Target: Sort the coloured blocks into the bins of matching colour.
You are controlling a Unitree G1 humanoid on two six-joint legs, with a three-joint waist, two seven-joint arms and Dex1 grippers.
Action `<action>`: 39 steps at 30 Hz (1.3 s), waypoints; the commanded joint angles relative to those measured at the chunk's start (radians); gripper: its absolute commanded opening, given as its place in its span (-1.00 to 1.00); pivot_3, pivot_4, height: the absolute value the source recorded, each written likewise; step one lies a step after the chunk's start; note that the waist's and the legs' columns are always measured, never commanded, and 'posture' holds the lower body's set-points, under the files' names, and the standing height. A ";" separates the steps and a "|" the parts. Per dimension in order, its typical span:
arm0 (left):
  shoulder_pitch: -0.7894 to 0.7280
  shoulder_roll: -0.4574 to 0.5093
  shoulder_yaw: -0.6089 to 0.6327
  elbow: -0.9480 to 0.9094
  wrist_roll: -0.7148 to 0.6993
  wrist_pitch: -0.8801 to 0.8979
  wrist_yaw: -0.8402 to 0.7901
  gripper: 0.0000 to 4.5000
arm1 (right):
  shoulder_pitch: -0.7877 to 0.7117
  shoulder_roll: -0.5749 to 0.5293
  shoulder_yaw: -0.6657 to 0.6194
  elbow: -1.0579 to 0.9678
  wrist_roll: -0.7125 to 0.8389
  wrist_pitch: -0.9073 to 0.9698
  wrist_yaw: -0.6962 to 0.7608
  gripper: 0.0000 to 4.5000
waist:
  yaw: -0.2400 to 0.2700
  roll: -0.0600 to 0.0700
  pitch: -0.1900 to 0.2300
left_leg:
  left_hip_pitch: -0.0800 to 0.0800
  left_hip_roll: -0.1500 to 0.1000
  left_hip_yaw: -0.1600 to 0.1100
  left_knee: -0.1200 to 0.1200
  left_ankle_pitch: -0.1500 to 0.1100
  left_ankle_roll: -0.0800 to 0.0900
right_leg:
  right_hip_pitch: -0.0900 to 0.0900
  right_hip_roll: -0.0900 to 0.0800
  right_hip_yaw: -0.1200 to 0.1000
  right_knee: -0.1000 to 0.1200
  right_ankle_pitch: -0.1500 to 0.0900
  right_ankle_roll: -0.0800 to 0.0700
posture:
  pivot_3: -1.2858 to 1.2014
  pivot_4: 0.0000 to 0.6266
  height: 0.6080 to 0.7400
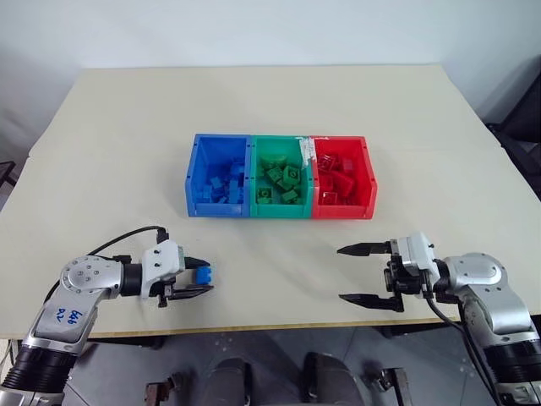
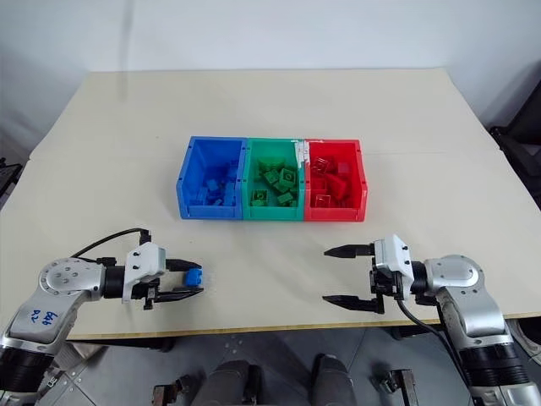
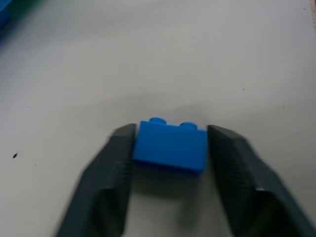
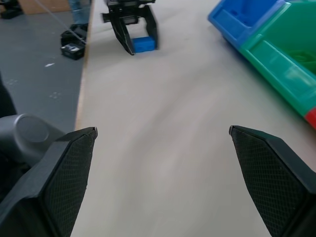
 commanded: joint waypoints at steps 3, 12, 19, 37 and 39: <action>-0.031 -0.061 0.087 -0.012 -0.139 0.084 0.048 -0.35 | 0.028 0.022 -0.041 -0.055 0.015 -0.019 -0.063 1.00 | 0.001 0.000 0.000 | 0.000 0.000 0.000 0.000 0.000 0.000 | 0.000 0.000 0.000 0.000 0.000 0.000 | 0.03 -0.52 1.00; -0.419 -0.271 0.135 0.126 -0.122 0.138 0.395 -0.35 | 0.011 0.232 -0.110 -0.112 -0.008 -0.062 -0.397 1.00 | 0.009 -0.001 0.000 | 0.000 -0.007 -0.002 0.001 0.001 0.000 | 0.001 -0.001 0.000 0.003 0.000 0.000 | 0.03 -0.52 1.00; -0.574 -0.349 0.090 0.368 -0.035 0.099 0.476 -0.01 | 0.007 0.255 -0.091 -0.129 -0.047 -0.087 -0.460 1.00 | 0.005 -0.001 0.000 | -0.002 -0.009 -0.002 0.000 0.001 0.000 | -0.001 0.000 0.000 0.001 0.000 0.000 | 0.03 -0.52 1.00; 0.058 -0.271 0.502 -0.119 -0.203 0.034 0.512 0.79 | -0.062 0.195 -0.194 0.106 -0.034 -0.188 -0.418 1.00 | -0.016 -0.001 0.000 | -0.001 -0.001 -0.002 0.000 0.001 0.000 | 0.000 0.000 0.000 0.000 0.000 0.000 | 0.03 -0.52 1.00; 0.108 -0.300 0.527 -0.157 -0.201 0.048 0.573 0.79 | -0.081 0.194 -0.210 0.150 -0.035 -0.192 -0.423 1.00 | -0.007 -0.001 0.000 | 0.000 -0.001 -0.003 0.000 0.001 0.000 | 0.001 -0.001 0.000 0.000 0.000 0.000 | 0.03 -0.52 1.00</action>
